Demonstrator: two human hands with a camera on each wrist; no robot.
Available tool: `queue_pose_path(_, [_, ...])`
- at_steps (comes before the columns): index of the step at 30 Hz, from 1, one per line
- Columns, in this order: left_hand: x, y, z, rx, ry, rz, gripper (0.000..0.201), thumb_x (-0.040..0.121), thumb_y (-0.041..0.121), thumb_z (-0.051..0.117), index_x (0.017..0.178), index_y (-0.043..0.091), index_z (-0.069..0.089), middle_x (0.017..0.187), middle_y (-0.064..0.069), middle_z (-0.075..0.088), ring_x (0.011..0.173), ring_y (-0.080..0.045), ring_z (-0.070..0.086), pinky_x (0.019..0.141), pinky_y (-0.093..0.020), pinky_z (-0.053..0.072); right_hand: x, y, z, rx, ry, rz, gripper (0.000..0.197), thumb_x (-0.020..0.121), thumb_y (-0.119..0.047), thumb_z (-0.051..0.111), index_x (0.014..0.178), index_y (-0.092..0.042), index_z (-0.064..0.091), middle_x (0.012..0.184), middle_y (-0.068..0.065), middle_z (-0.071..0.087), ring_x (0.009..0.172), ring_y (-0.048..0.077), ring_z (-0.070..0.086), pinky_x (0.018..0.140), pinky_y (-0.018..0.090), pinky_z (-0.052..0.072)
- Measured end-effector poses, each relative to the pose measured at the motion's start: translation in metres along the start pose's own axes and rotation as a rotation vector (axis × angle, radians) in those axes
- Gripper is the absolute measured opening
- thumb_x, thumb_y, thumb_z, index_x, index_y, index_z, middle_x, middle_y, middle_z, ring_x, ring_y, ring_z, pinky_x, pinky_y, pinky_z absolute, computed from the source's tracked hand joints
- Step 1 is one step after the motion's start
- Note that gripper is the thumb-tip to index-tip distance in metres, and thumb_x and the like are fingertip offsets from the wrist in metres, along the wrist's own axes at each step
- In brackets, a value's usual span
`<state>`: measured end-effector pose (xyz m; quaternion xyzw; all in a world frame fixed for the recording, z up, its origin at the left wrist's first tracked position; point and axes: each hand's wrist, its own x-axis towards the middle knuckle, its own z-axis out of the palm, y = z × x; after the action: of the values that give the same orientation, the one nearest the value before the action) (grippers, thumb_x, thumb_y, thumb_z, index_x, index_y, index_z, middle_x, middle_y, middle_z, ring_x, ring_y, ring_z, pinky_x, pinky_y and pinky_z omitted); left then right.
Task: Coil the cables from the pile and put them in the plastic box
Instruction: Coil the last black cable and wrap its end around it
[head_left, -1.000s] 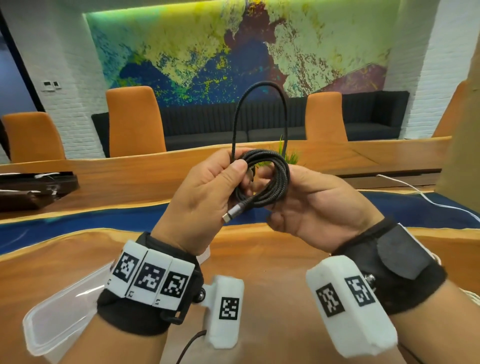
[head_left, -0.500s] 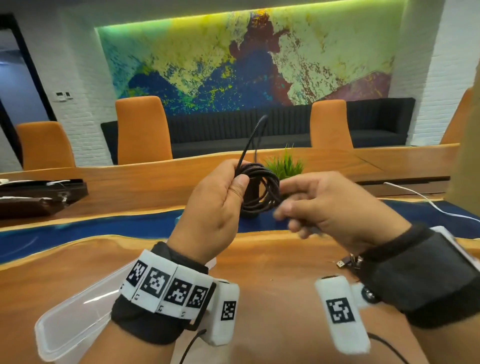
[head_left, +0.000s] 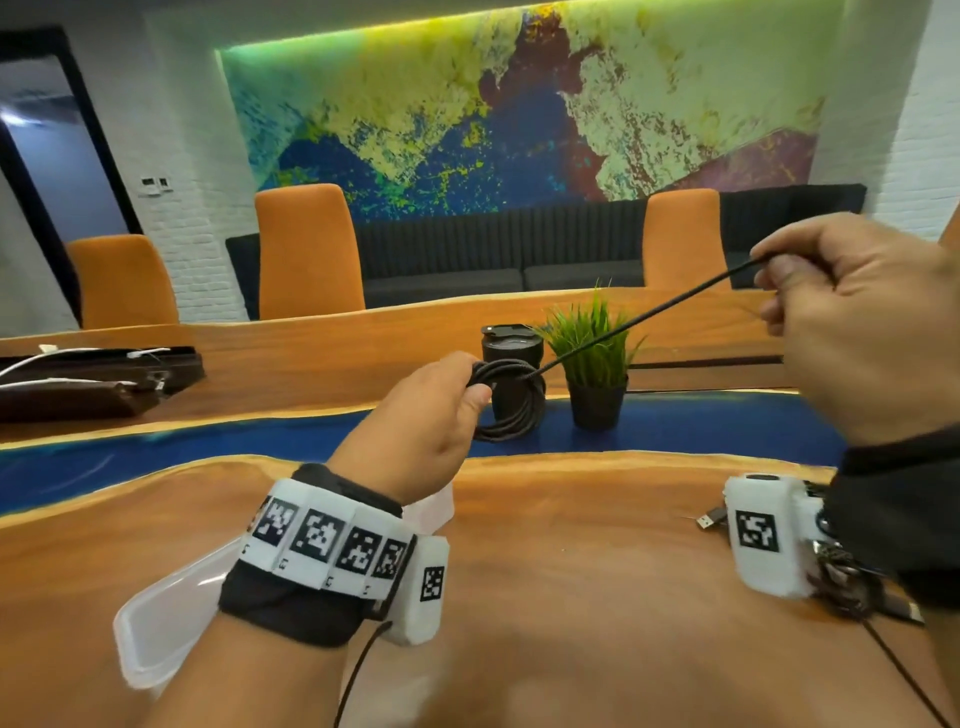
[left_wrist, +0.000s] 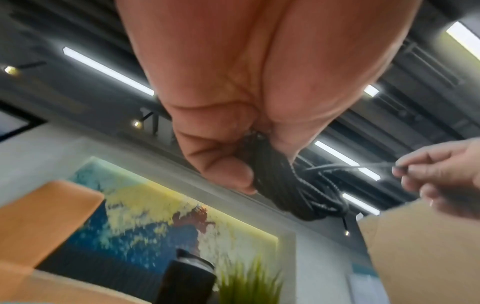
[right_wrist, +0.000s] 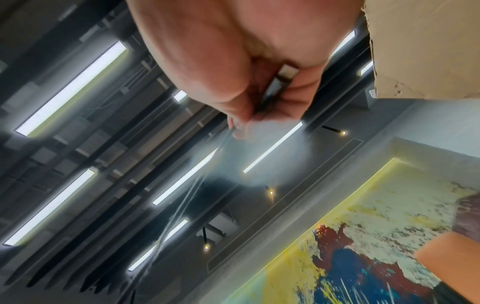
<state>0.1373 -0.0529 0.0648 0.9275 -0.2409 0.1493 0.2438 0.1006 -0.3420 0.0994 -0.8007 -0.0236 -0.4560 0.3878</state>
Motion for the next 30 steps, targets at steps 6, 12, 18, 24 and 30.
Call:
queue_pose_path(6, [-0.001, 0.015, -0.006, -1.038, 0.039, -0.114, 0.025, 0.105, 0.017, 0.041, 0.097, 0.014, 0.064, 0.079, 0.000, 0.061, 0.072, -0.010, 0.057, 0.059, -0.023, 0.050, -0.016, 0.013, 0.035, -0.238, -0.099, -0.116, 0.014, 0.096, -0.019, 0.054, 0.100, -0.021, 0.068, 0.096, 0.004, 0.065, 0.093, 0.022, 0.056, 0.083, 0.039, 0.046])
queue_pose_path(12, [0.000, 0.031, -0.006, -1.047, 0.054, -0.082, 0.031, 0.105, 0.025, 0.041, 0.094, 0.024, 0.070, 0.084, 0.004, 0.067, 0.080, -0.009, 0.059, 0.070, -0.029, 0.045, -0.039, 0.000, 0.065, -0.230, -0.427, -0.191, 0.016, 0.093, -0.022, 0.061, 0.082, -0.018, 0.072, 0.078, -0.003, 0.063, 0.079, 0.018, 0.058, 0.071, 0.036, 0.050])
queue_pose_path(18, [-0.002, 0.032, -0.003, -0.915, 0.069, -0.030, 0.028, 0.104, 0.027, 0.043, 0.097, 0.023, 0.071, 0.082, 0.006, 0.064, 0.079, -0.012, 0.053, 0.071, -0.032, 0.037, -0.038, -0.024, 0.062, 0.918, -0.355, 0.558, 0.013, 0.098, -0.003, 0.050, 0.101, -0.001, 0.063, 0.079, 0.009, 0.070, 0.069, 0.016, 0.068, 0.064, 0.028, 0.061])
queue_pose_path(24, [-0.003, 0.034, -0.005, -1.004, 0.065, -0.004, 0.026, 0.096, 0.030, 0.049, 0.093, 0.021, 0.073, 0.079, 0.003, 0.063, 0.076, -0.012, 0.053, 0.069, -0.026, 0.042, -0.035, -0.028, 0.058, 1.369, -0.336, 0.714, 0.015, 0.099, -0.007, 0.047, 0.104, -0.004, 0.061, 0.082, 0.009, 0.069, 0.071, 0.014, 0.069, 0.064, 0.023, 0.058])
queue_pose_path(30, [-0.002, 0.037, 0.002, -1.086, 0.023, 0.081, 0.025, 0.097, 0.028, 0.049, 0.100, 0.016, 0.071, 0.096, -0.019, 0.064, 0.095, -0.033, 0.054, 0.094, -0.058, 0.044, -0.053, -0.038, 0.061, 1.372, -0.831, 0.688, 0.016, 0.082, -0.018, 0.062, 0.096, -0.012, 0.067, 0.089, 0.003, 0.061, 0.071, 0.011, 0.052, 0.058, 0.023, 0.041])
